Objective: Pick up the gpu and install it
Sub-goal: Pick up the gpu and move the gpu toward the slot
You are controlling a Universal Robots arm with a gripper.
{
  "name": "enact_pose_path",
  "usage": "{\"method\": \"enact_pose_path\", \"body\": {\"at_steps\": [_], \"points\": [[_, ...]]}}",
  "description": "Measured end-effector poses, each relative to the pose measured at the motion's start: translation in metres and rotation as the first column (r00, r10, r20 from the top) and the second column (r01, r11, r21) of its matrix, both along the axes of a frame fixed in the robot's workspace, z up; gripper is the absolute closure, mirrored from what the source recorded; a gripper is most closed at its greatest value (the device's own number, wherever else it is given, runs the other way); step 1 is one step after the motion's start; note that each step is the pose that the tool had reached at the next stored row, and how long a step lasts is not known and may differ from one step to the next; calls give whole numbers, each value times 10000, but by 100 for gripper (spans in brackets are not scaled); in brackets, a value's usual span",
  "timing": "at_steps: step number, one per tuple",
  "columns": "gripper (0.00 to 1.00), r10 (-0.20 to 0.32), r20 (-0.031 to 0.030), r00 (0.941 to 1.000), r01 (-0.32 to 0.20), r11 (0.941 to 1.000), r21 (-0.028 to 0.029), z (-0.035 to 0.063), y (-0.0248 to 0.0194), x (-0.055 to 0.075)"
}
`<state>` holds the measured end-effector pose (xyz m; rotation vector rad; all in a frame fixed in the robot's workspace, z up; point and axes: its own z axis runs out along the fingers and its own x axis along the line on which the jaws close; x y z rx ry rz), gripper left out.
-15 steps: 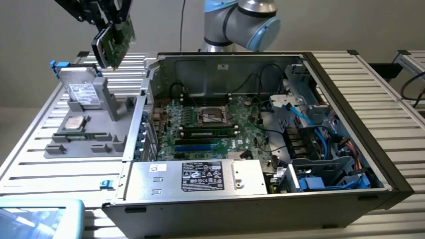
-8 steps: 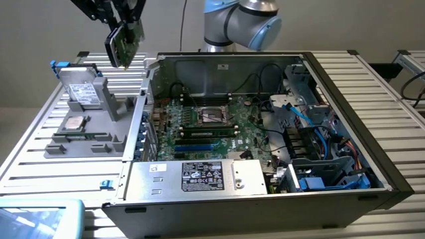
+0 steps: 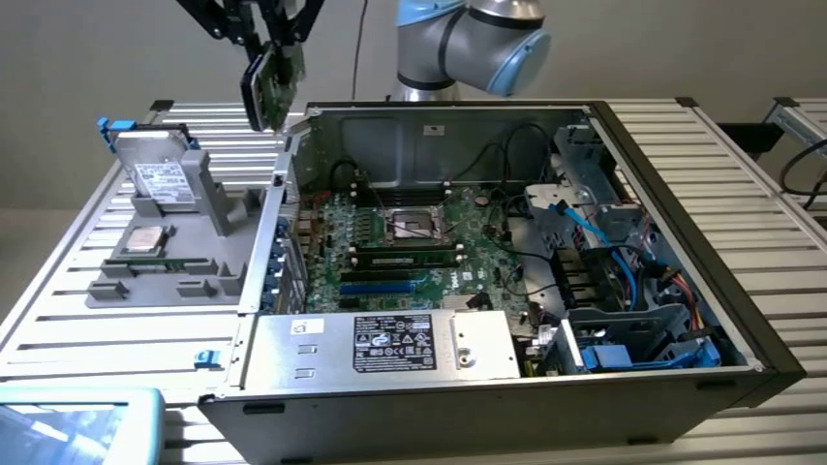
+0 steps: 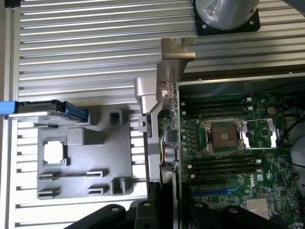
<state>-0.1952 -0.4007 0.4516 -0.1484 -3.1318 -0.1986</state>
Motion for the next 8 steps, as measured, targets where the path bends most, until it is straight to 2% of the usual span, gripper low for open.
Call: {"method": "enact_pose_path", "body": {"at_steps": [3, 8], "points": [[71, -1, -106, 9999, 1, 10000, -3, 0, 0, 114], [71, 0, -211, 9998, 0, 10000, -13, 0, -1, 322]]}}
